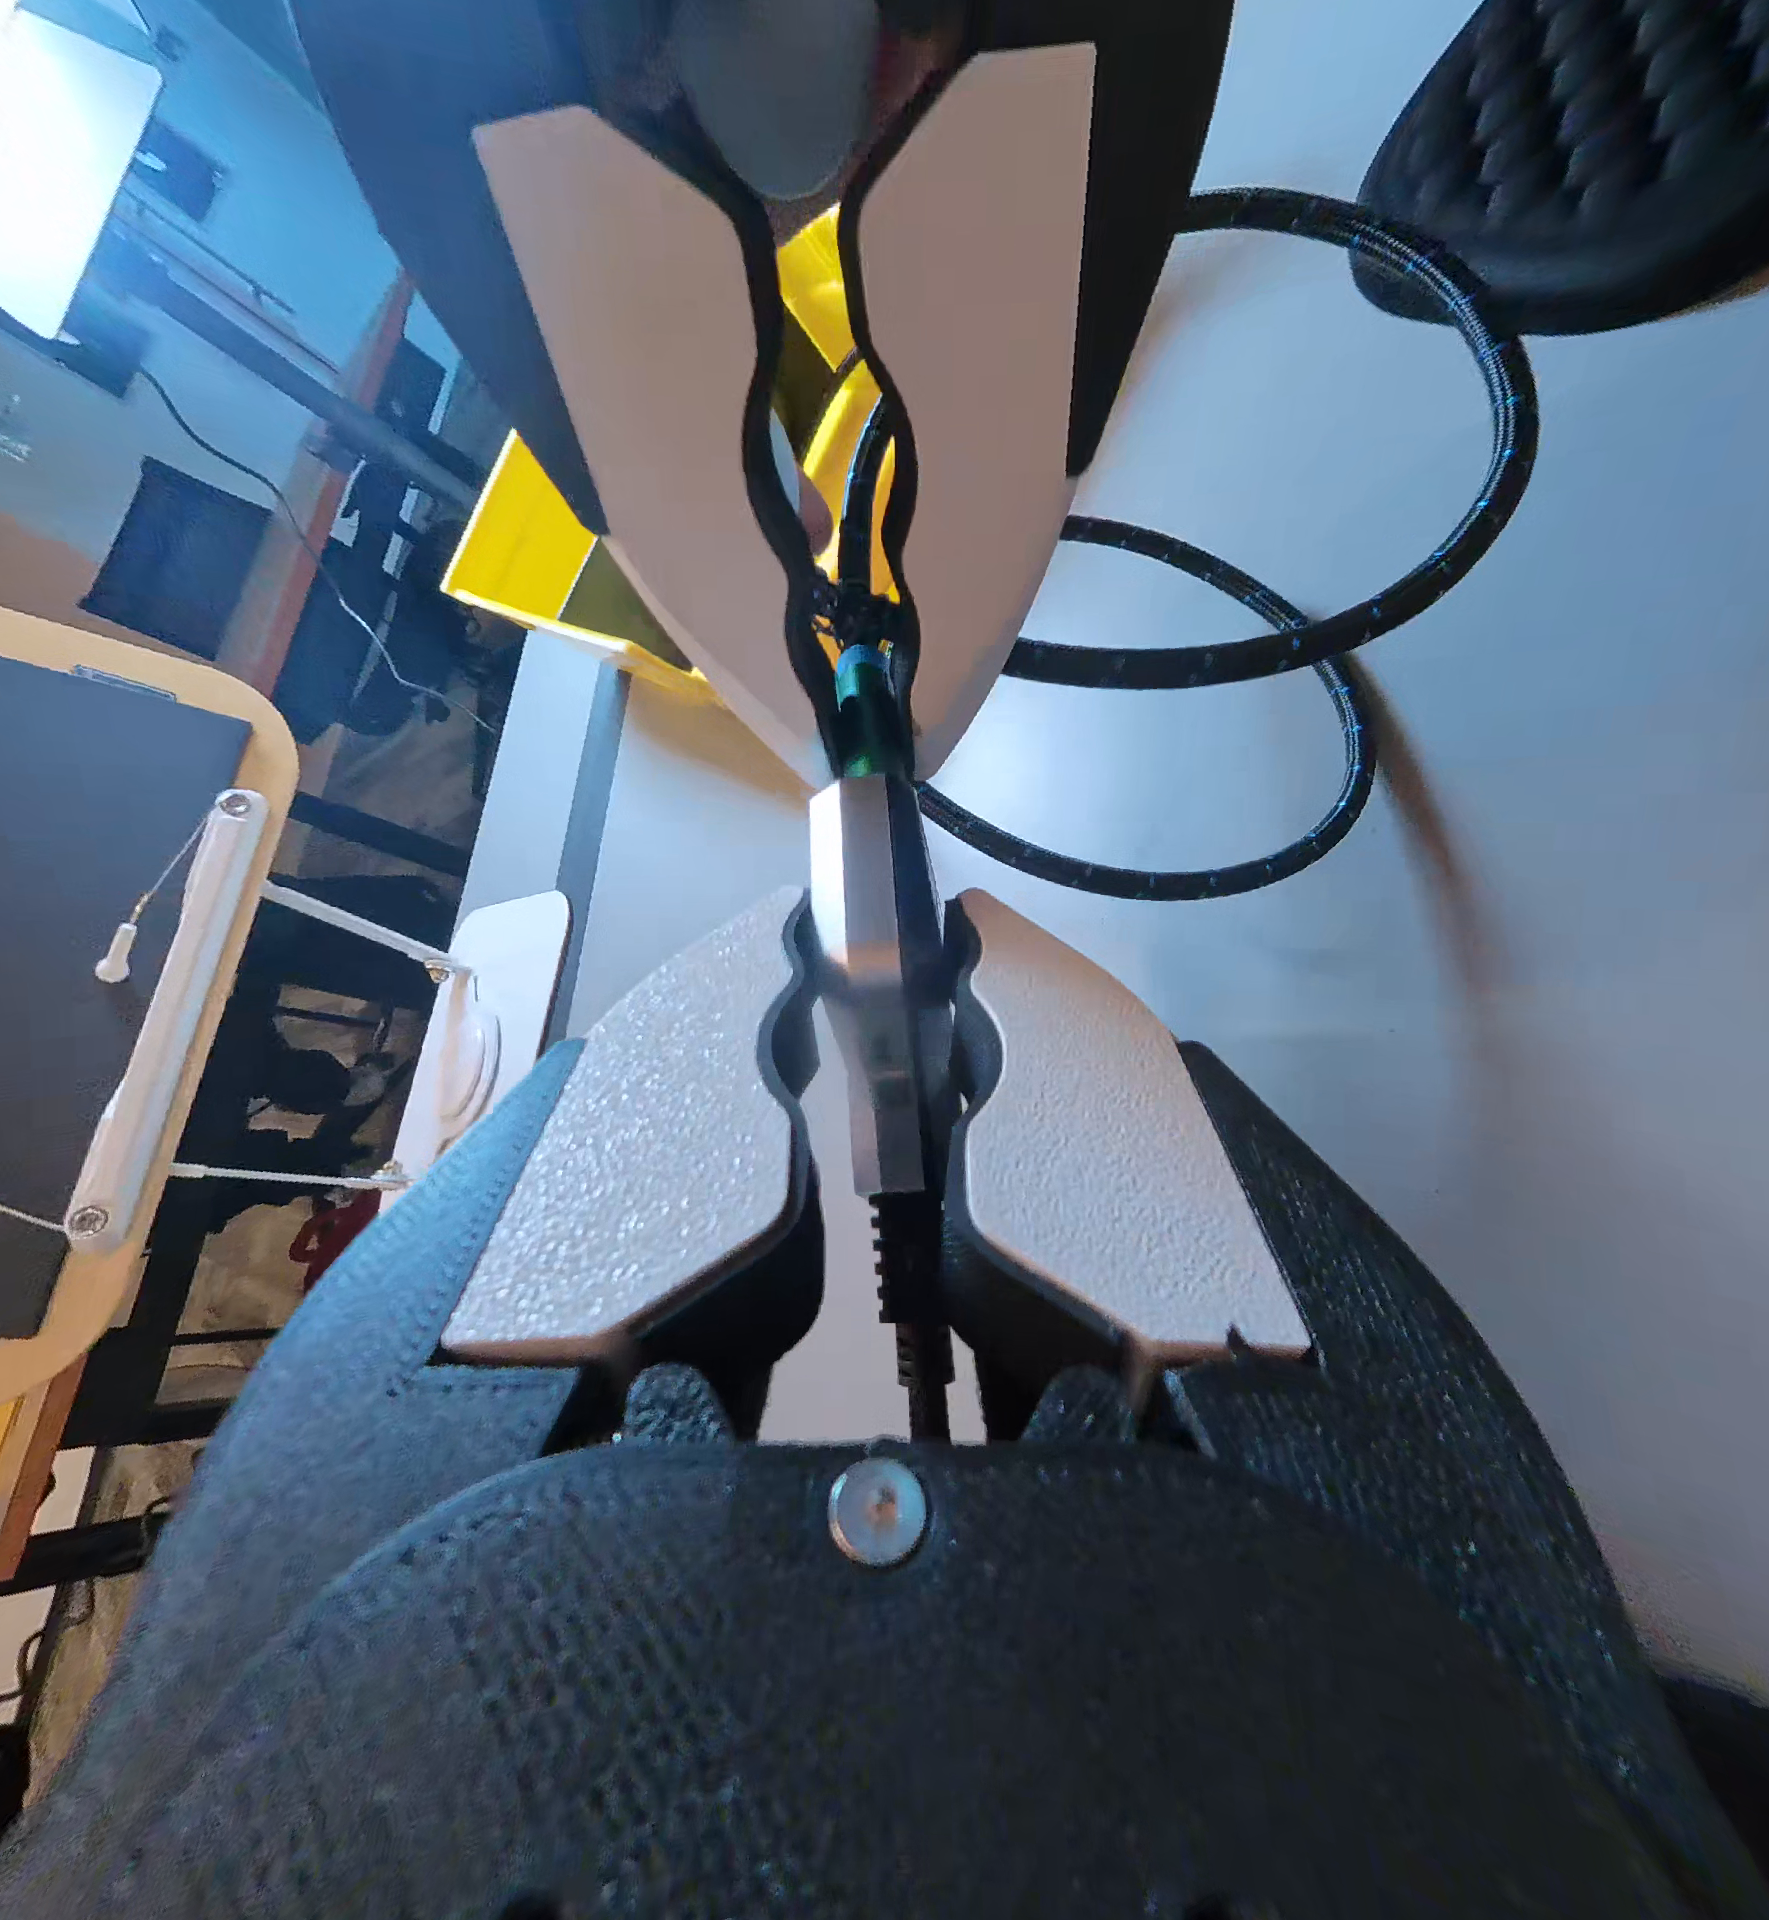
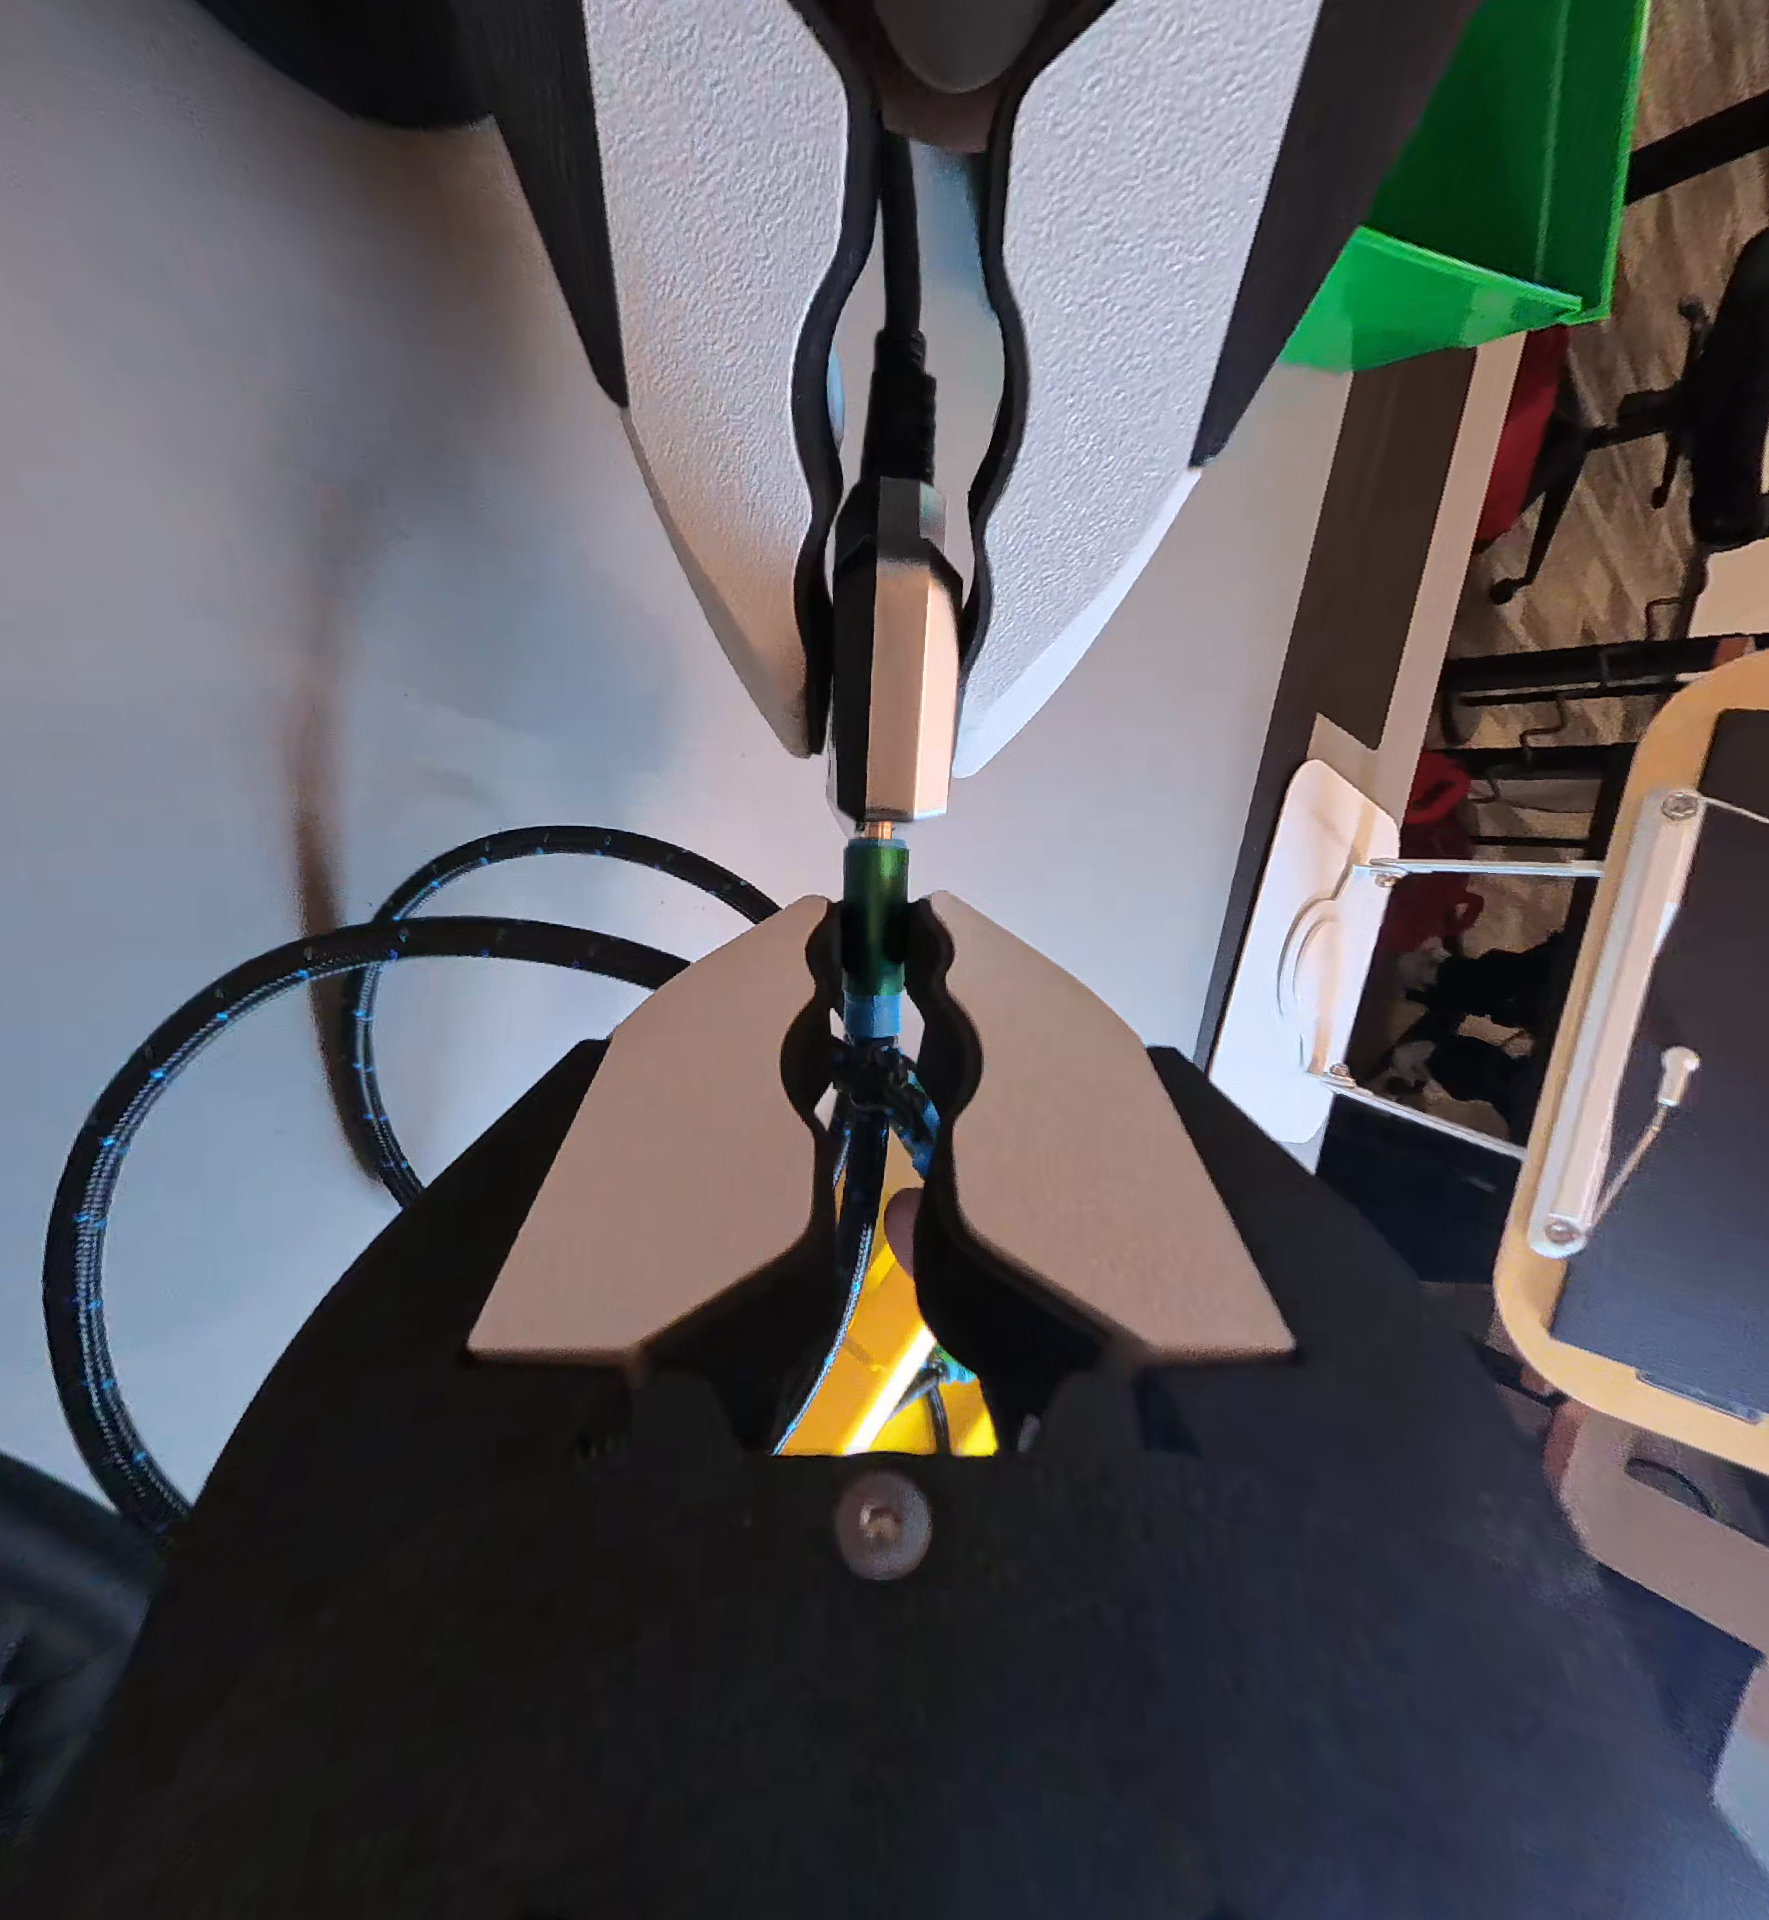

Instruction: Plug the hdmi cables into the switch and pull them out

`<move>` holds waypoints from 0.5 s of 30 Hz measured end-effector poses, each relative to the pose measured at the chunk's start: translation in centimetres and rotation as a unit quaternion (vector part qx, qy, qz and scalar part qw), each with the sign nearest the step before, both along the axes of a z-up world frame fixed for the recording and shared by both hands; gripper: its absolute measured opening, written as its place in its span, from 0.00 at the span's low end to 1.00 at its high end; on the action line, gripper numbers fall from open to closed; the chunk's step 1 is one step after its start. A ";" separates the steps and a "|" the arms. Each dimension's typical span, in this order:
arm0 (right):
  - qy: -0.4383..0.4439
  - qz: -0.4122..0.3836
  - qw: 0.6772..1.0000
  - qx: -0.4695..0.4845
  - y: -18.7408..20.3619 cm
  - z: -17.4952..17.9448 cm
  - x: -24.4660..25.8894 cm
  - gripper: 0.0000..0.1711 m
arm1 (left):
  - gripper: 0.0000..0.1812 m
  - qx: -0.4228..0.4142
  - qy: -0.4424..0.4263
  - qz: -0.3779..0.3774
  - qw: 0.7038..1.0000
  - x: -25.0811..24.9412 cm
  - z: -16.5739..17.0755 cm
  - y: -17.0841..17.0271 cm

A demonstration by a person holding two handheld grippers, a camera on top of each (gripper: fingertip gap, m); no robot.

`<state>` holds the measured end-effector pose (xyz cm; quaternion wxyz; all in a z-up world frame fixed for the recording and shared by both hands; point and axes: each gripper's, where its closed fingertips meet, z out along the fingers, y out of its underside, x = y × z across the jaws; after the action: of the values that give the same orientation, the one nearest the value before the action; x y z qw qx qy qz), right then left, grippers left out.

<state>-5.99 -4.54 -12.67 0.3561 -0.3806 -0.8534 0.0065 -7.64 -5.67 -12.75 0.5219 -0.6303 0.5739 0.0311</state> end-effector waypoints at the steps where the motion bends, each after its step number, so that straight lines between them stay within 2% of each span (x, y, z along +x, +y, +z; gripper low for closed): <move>1: 0.003 0.001 1.000 0.010 0.0 0.1 0.1 0.07 | 0.13 0.005 0.002 -0.002 1.000 0.1 0.1 0.0; 8: -0.016 -0.002 0.999 0.040 0.7 0.1 1.7 0.07 | 0.13 -0.005 0.016 0.008 1.000 0.9 0.1 0.4; 10: -0.084 -0.076 0.988 0.103 5.3 -0.8 5.9 0.07 | 0.13 -0.004 0.055 0.076 0.996 -2.7 -0.4 1.3; 12: -0.005 -0.077 0.997 -0.003 5.0 0.4 8.0 0.07 | 0.12 -0.017 -0.004 0.109 0.994 -6.3 0.0 1.3; 15: 0.088 -0.114 0.989 -0.020 5.7 6.6 9.9 0.07 | 0.12 -0.005 -0.060 0.114 0.992 -7.4 1.4 1.3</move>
<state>3.92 1.20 -6.02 0.4207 -0.4805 -0.7693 0.0166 -15.01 -4.34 -11.39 0.5454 -0.6948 0.4662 0.0493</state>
